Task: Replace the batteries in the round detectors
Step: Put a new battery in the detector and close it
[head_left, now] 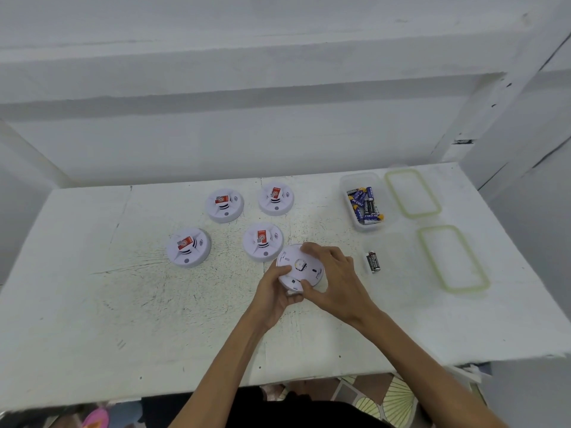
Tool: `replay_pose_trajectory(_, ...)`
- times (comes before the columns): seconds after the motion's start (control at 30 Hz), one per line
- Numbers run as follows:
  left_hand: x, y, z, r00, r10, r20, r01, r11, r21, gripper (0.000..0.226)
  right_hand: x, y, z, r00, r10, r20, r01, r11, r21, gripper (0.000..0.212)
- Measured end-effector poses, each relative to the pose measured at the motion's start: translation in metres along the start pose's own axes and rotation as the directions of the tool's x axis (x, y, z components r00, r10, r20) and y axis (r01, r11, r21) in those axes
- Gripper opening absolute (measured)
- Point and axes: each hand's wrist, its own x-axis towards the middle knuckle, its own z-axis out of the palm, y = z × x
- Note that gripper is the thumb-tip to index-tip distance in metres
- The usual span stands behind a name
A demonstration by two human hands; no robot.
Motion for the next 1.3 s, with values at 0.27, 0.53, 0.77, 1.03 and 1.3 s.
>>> replay_pose_trajectory(0.27,-0.001,0.0,0.001,0.999,0.022,-0.031,-0.021,1.0,0.017,0.063,-0.001,-0.001,-0.003,1.0,0.016,-0.015,-0.014,0.994,0.112,0.072)
replay_pose_trajectory(0.53,-0.003,0.001,0.004,0.998,0.063,0.008,-0.063,0.998,0.024,0.055,0.001,-0.001,-0.005,0.998,0.029,-0.054,-0.015,0.972,0.235,0.074)
replay_pose_trajectory(0.77,-0.001,-0.008,0.006,0.99,0.141,-0.007,-0.14,0.989,0.049,0.048,-0.006,-0.004,0.005,0.994,0.001,-0.114,0.014,0.991,0.134,0.073)
replay_pose_trajectory(1.03,0.001,-0.008,0.01,0.985,0.169,-0.04,-0.165,0.982,0.089,0.046,-0.008,0.005,0.009,0.988,0.122,-0.092,-0.098,0.967,0.234,0.093)
replay_pose_trajectory(1.3,0.0,-0.01,0.015,0.974,0.219,-0.064,-0.215,0.974,0.071,0.049,-0.011,0.006,0.013,0.984,0.135,-0.116,-0.093,0.945,0.312,0.091)
